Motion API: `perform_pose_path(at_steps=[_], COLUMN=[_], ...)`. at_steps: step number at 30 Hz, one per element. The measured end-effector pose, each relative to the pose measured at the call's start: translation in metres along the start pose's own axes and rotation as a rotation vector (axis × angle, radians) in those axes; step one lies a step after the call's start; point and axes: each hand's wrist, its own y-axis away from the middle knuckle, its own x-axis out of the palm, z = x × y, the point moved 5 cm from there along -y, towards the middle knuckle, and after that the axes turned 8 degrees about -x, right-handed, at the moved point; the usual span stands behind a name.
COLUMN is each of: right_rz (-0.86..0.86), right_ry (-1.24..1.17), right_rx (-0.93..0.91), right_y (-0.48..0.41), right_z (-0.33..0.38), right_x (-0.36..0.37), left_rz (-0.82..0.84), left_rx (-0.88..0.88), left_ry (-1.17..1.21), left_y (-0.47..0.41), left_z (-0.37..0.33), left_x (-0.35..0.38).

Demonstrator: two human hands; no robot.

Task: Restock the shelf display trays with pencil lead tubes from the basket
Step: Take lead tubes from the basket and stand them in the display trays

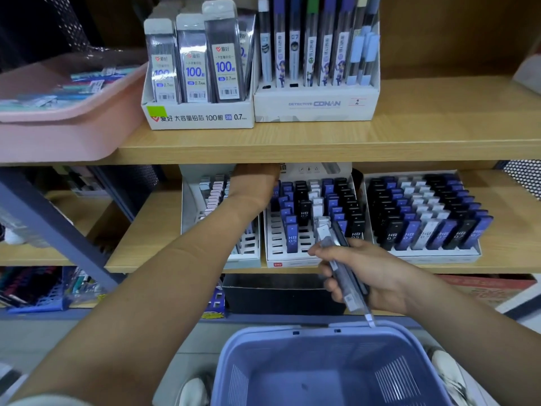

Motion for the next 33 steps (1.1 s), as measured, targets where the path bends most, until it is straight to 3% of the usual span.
perform_pose_path(at_steps=[5, 8, 12, 14, 18, 21, 23, 28, 33], right_rz=[0.018, 0.011, -0.019, -0.048, -0.059, -0.043, -0.054, -0.151, -0.256], right_ry=[-0.051, -0.096, -0.155, -0.187, -0.216, -0.251, -0.267, -0.242, -0.146], right_rx=[-0.024, -0.055, -0.101, -0.109, -0.122, -0.140, -0.152, -0.153, -0.191], right_y=[0.006, 0.007, 0.008, 0.009, 0.011, 0.015, 0.017, 0.016, 0.019], right_z=[0.006, 0.008, 0.010, 0.011, 0.016, 0.020, 0.021, 0.020, 0.023], right_x=[0.008, 0.010, 0.011, 0.012, 0.017, 0.022, 0.023, 0.018, 0.014], left_rz=[0.016, 0.108, 0.070, 0.130, 0.574, 0.783, 0.824, 0.858, 0.825], left_rx=[0.069, 0.087, 0.212, 0.223, -0.044, -0.174, -0.187, -0.124, -0.265], left_ry=[-0.289, -0.434, -0.483, -0.315, 0.396, 0.713, 0.750, 0.565, 0.690], left_y=[0.001, 0.007, 0.028, 0.043, 0.082, 0.111, 0.123, 0.152, 0.153], left_z=[0.009, 0.007, -0.007, -0.015, -0.037, -0.046, -0.049, -0.064, -0.058], left_x=[0.004, 0.010, -0.002, -0.014, -0.032, -0.037, -0.040, -0.035, -0.028])
